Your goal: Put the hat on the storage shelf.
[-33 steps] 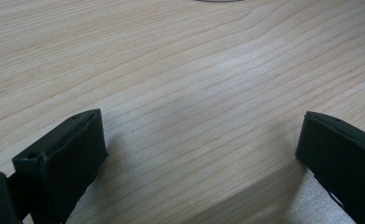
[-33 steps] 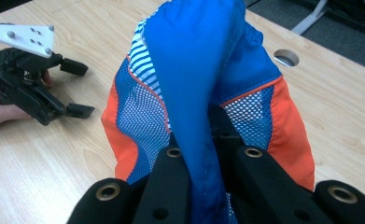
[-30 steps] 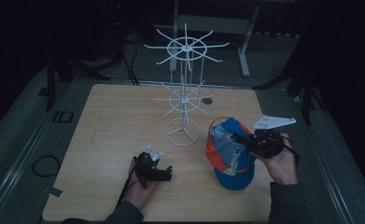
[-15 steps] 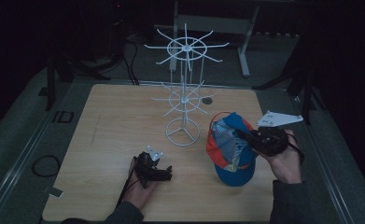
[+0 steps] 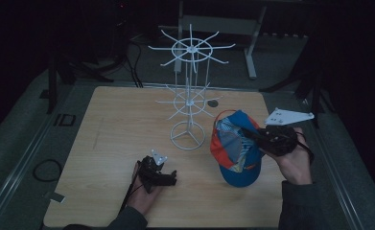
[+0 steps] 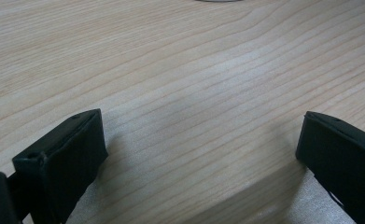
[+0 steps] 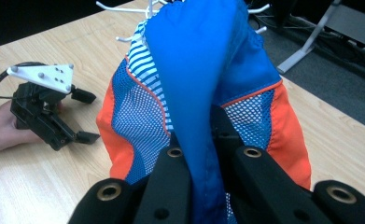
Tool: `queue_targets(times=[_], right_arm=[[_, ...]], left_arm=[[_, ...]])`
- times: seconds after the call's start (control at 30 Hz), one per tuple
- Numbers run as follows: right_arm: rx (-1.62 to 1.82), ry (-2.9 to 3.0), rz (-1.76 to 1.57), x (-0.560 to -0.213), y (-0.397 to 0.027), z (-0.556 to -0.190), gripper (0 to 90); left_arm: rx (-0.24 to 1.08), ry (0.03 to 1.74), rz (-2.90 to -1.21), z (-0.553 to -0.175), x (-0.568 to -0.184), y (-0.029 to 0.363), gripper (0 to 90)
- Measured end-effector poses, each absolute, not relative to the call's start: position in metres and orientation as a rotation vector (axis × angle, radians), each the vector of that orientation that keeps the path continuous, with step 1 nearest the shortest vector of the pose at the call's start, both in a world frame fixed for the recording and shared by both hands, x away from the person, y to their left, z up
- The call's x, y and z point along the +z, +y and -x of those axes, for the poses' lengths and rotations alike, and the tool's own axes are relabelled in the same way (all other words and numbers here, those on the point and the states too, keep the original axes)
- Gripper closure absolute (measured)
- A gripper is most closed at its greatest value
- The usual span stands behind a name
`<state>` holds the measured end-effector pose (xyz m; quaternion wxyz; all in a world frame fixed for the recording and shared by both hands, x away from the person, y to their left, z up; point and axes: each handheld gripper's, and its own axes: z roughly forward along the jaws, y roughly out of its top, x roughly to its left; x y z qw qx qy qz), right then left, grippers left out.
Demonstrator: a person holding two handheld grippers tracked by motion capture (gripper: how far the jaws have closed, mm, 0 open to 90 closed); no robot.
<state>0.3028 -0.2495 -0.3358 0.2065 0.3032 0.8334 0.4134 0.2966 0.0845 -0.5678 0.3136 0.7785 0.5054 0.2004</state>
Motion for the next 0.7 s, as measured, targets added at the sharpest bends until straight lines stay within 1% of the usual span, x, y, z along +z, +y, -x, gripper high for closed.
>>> queue_targets(times=[0.7], right_arm=[[1.191, 2.301, -0.813, -0.316, -0.241, -0.31, 88.3]], left_arm=[[0.528, 1.331, -2.053, -0.296, -0.568, 0.084, 1.9]])
